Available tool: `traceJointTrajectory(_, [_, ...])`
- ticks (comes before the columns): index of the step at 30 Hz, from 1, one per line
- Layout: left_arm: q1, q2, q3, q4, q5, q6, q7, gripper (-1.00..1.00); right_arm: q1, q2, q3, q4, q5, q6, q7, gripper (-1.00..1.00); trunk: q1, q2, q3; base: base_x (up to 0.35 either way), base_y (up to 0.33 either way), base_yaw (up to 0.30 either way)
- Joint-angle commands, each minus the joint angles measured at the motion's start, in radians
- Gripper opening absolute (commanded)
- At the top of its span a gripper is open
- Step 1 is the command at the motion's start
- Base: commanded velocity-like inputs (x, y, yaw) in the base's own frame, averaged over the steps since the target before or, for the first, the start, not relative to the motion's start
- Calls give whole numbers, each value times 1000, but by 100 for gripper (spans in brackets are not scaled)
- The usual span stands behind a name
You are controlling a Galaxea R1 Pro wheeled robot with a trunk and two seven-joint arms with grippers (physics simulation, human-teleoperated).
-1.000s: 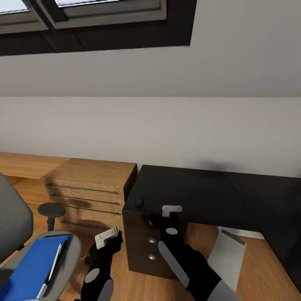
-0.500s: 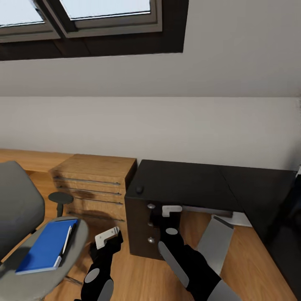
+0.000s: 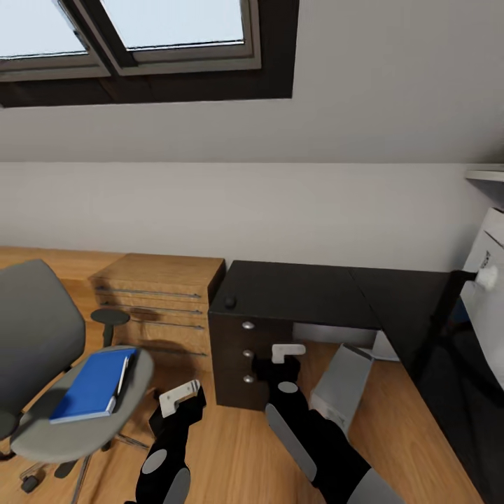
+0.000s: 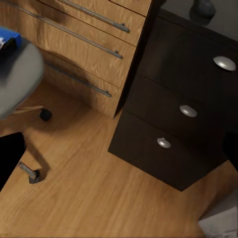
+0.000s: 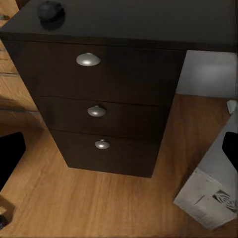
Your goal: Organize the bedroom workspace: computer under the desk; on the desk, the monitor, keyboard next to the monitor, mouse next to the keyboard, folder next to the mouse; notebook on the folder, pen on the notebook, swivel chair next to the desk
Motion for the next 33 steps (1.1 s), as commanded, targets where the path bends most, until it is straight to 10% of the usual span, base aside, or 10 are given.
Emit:
traceJointTrajectory(1, [-1, 0, -1, -1, 5, 4, 6, 100, -1, -1, 2, -1, -6, 4, -7, 100, -1, -1, -1, -336, 0, -21])
traceJointTrajectory(33, [-1, -3, -6, 0, 2, 4, 10, 100, -1, -4, -1, 1, -4, -39, -8, 100, -1, -1, 7, -298, -148, -171])
